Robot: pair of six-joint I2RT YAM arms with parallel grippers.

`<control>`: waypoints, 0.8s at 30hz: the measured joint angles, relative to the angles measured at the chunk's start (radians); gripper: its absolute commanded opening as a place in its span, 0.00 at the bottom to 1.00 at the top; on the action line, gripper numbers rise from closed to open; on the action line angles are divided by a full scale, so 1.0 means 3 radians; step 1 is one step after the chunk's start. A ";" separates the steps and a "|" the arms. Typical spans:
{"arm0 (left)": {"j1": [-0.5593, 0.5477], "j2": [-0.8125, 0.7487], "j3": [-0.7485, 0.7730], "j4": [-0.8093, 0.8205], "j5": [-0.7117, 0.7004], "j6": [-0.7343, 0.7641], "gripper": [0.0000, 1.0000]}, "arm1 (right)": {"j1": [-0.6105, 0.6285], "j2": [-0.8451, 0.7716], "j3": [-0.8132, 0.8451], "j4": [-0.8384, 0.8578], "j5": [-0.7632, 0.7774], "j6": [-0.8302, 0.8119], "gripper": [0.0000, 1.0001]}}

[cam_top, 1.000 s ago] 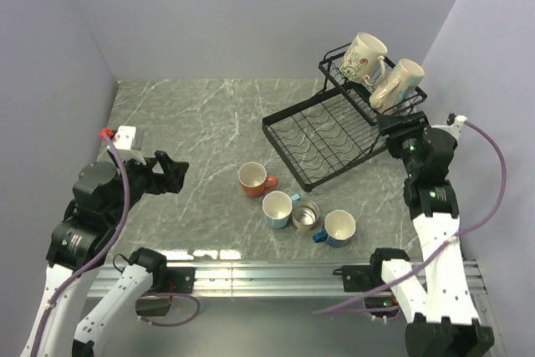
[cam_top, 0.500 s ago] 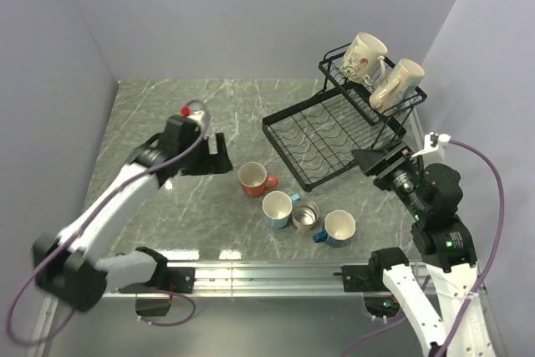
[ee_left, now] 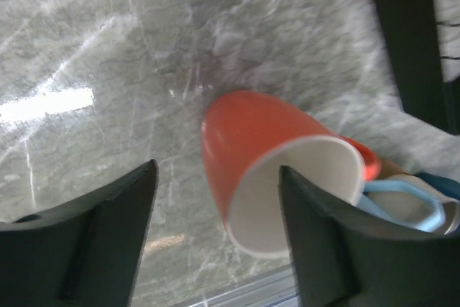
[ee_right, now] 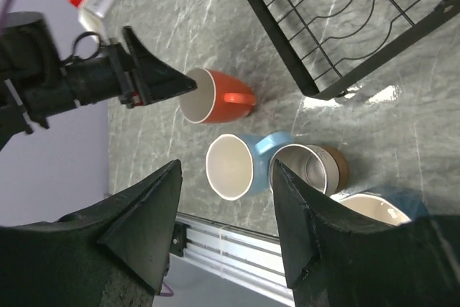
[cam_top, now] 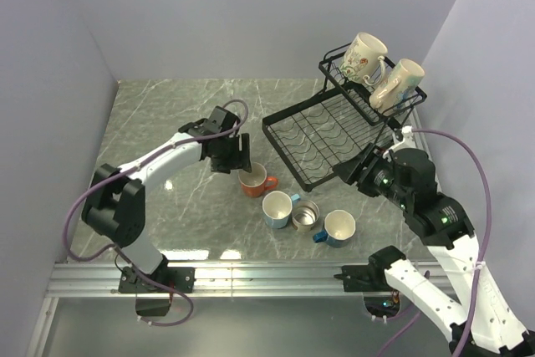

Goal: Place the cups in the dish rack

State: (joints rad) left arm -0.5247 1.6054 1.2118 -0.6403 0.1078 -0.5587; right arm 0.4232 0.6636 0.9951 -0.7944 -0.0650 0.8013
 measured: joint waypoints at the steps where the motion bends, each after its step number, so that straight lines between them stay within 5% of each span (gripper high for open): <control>1: -0.0003 0.0055 0.0000 0.0000 0.0000 -0.0017 0.68 | 0.0000 -0.0017 0.0000 -0.0020 0.0008 0.0000 0.61; 6: -0.0015 0.0161 -0.0013 0.0005 -0.0003 -0.0051 0.51 | 0.0000 -0.0092 0.0000 -0.0109 0.0056 -0.0037 0.61; 8: -0.0024 0.0161 -0.0036 0.0055 0.0004 -0.0085 0.27 | 0.0000 -0.0092 0.0000 -0.0139 0.0066 -0.0051 0.61; 9: -0.0028 0.0161 -0.0052 0.0072 0.0032 -0.0086 0.01 | 0.0000 -0.0081 0.0000 -0.0150 0.0066 -0.0055 0.61; 18: 0.0043 0.0137 -0.0093 0.0092 0.0121 -0.0008 0.00 | 0.0006 0.0106 0.0070 -0.0050 -0.0209 -0.0106 0.61; 24: 0.0537 -0.0455 -0.0286 0.0304 0.0668 -0.0023 0.01 | 0.0072 0.0378 0.0128 0.0568 -0.0799 0.0090 0.63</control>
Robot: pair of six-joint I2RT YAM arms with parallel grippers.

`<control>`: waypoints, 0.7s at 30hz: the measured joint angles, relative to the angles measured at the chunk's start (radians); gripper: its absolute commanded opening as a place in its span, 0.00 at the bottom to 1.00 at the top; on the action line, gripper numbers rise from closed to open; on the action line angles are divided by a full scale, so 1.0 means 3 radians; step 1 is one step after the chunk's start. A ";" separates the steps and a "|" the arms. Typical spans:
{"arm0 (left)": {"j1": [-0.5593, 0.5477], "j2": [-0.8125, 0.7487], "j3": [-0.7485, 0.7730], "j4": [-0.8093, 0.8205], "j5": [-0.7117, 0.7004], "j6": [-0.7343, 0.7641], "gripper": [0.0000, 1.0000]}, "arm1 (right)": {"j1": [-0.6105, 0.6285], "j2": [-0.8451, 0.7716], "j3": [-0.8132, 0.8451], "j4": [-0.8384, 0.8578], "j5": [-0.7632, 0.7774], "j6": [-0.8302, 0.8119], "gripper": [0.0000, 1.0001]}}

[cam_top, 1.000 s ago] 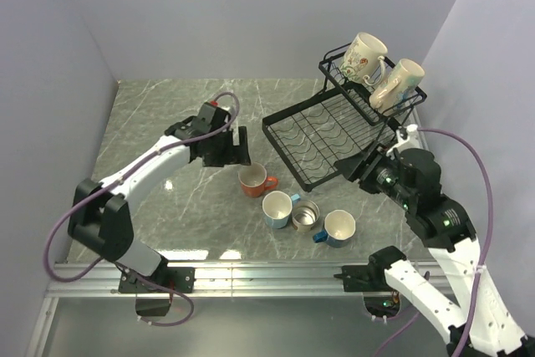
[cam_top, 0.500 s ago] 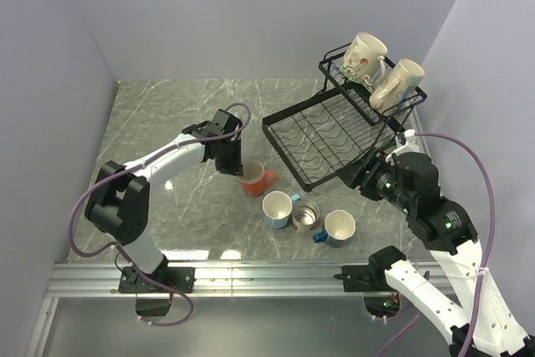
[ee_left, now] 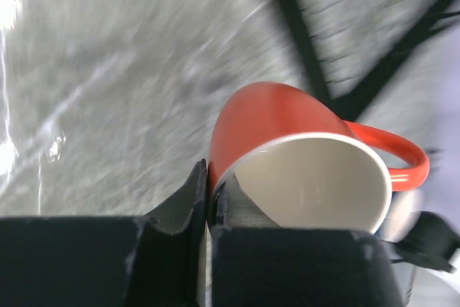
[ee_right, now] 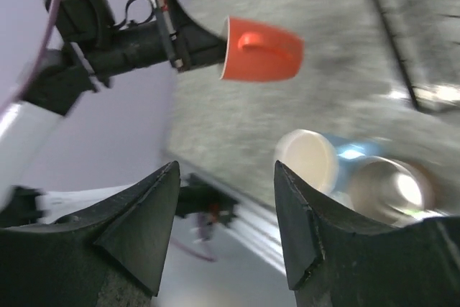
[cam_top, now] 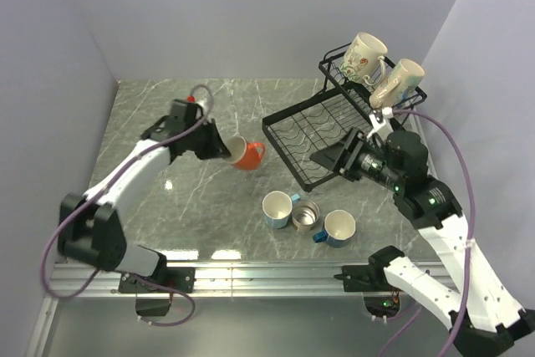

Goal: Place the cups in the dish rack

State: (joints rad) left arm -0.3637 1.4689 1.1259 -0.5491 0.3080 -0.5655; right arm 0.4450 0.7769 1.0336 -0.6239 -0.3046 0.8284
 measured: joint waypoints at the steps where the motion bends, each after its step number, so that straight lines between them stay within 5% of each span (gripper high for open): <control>1: 0.0083 -0.0153 -0.0034 0.0089 0.0098 0.0000 0.00 | 0.0013 0.0041 -0.0004 0.0158 -0.0108 0.0095 0.64; 12: 0.0090 -0.1701 -0.0567 0.1362 0.0687 0.0005 0.01 | 0.0554 0.0800 -0.0139 0.2012 -0.0890 0.1582 0.68; 21: 0.0036 -0.1965 -0.0862 0.1517 0.0591 0.0008 0.01 | 0.0935 0.1144 -0.0203 0.3096 -0.0973 0.2383 0.68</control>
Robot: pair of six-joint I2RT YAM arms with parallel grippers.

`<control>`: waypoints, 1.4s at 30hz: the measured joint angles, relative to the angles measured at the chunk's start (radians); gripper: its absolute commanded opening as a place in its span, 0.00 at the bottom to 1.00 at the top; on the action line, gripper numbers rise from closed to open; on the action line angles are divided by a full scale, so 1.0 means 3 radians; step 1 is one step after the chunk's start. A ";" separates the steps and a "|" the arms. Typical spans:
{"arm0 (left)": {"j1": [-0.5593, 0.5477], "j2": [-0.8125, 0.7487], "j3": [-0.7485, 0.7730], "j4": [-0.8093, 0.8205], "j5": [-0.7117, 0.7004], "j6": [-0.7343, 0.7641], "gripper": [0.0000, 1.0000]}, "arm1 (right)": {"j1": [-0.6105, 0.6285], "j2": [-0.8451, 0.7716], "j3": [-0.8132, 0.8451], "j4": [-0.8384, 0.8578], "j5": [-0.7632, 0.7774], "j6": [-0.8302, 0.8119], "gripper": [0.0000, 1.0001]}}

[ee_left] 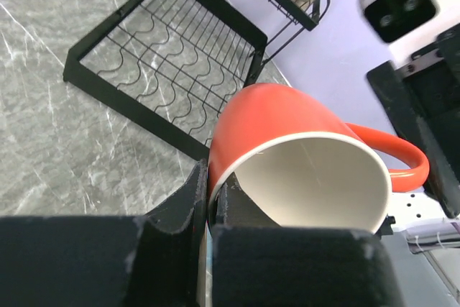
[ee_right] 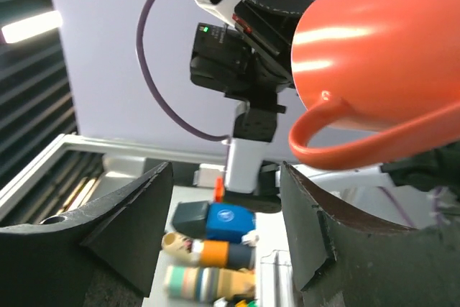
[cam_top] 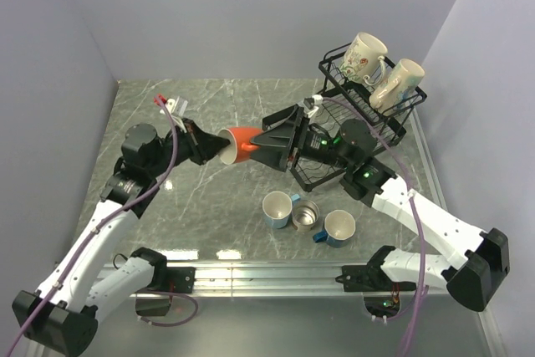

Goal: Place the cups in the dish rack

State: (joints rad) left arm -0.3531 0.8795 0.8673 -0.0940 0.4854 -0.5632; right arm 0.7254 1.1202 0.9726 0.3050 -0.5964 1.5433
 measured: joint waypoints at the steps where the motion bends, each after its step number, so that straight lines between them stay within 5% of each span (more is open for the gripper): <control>1: -0.0014 -0.0033 -0.0008 0.0000 -0.0027 0.0006 0.00 | 0.0025 0.0024 -0.0018 0.0081 0.0001 0.0065 0.68; 11: -0.0097 -0.0429 0.0081 -0.0089 -0.0289 0.0292 0.01 | 0.0149 0.0169 -0.0249 0.0535 -0.0023 0.0454 0.68; 19: -0.0170 -0.0528 0.0247 -0.0342 -0.0390 0.0683 0.01 | 0.0188 0.0206 -0.0312 0.0675 -0.0022 0.0582 0.53; 26: -0.0234 -0.0594 0.0277 -0.0464 -0.0478 0.0899 0.01 | 0.0231 0.0328 -0.0310 0.0829 -0.0020 0.0811 0.20; 28: -0.0245 -0.0614 0.0277 -0.0453 -0.0502 0.0979 0.01 | 0.0240 0.0352 -0.0305 0.0882 -0.0024 0.0935 0.01; 31: -0.0262 -0.0642 0.0278 -0.0453 -0.0556 0.1064 0.00 | 0.0252 0.0393 -0.0285 0.0923 -0.0072 0.1026 0.00; 39: -0.0294 -0.0584 0.0332 -0.0571 -0.0725 0.1039 0.23 | 0.0252 0.0412 -0.0160 0.0668 -0.0053 0.0800 0.00; 42: -0.0304 -0.0573 0.0332 -0.0618 -0.0807 0.0940 0.40 | 0.0272 0.0388 -0.0024 0.0281 0.0024 0.0436 0.00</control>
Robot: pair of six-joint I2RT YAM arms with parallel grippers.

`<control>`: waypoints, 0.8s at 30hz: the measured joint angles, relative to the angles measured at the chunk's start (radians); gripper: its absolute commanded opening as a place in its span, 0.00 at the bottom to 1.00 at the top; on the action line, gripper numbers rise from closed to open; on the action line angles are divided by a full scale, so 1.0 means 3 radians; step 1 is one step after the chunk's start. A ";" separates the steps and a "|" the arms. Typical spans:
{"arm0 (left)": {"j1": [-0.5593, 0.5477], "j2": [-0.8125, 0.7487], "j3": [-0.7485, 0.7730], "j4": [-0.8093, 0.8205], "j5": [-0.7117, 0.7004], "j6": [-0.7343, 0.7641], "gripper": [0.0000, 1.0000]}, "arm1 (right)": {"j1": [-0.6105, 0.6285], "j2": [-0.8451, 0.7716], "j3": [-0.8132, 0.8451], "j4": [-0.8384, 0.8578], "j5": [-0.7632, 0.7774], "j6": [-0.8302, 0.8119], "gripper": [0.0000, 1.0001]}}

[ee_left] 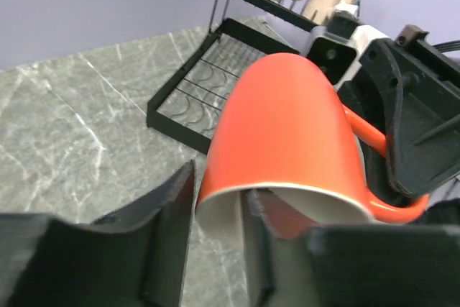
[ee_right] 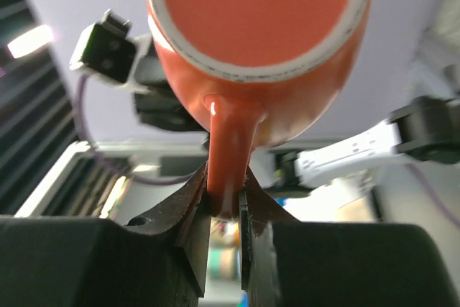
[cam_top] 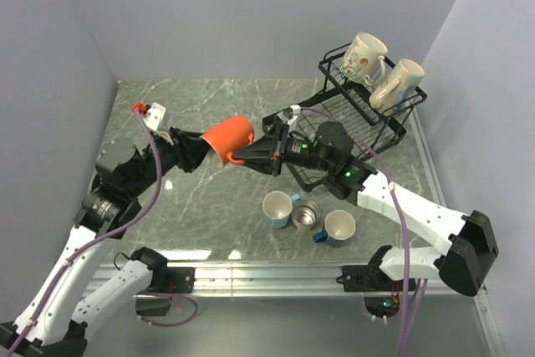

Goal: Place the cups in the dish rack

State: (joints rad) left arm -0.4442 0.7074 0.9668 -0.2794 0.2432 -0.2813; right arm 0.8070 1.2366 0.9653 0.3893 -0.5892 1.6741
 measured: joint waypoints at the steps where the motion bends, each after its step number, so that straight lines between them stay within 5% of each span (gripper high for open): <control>1: -0.0003 -0.0005 0.0000 -0.0001 -0.0022 -0.0015 0.42 | 0.0008 -0.0020 0.0052 -0.0170 0.0056 -0.0131 0.00; 13: -0.0009 -0.0031 0.0000 -0.0034 -0.0286 -0.0134 0.53 | -0.0014 -0.0242 0.0439 -0.1656 0.0734 -0.1186 0.00; 20: -0.0009 0.0078 0.0000 -0.0223 -0.0491 -0.0245 0.97 | -0.0121 -0.0160 0.1167 -0.2708 0.1367 -0.2160 0.00; 24: -0.0009 0.0084 0.0000 -0.0375 -0.0607 -0.0366 0.99 | -0.0346 -0.0071 0.1280 -0.2903 0.1656 -0.2716 0.00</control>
State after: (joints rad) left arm -0.4469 0.7326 0.9668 -0.3920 0.0612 -0.3912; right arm 0.7033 1.2152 1.3495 -0.4816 -0.0925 0.8593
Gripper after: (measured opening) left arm 0.990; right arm 0.226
